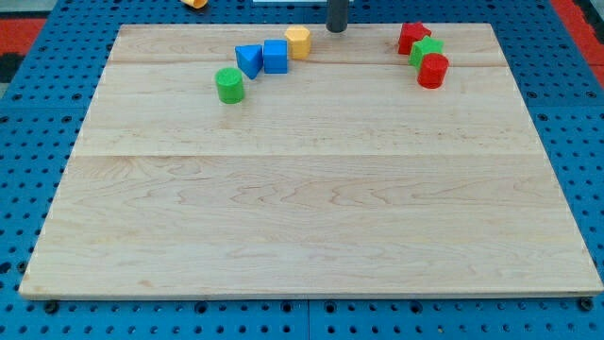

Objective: Separate the cube and hexagon

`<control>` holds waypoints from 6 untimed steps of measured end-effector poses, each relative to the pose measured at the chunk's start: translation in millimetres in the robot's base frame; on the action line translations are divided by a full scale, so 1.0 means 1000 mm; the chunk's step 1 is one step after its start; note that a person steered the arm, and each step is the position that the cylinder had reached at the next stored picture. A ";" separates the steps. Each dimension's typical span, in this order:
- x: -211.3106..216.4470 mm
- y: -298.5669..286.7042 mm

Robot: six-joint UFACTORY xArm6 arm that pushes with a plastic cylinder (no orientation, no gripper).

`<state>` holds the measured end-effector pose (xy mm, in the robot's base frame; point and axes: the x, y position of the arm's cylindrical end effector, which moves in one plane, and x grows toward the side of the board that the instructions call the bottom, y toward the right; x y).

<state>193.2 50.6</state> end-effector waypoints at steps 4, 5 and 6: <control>-0.001 -0.159; 0.023 -0.177; 0.054 -0.110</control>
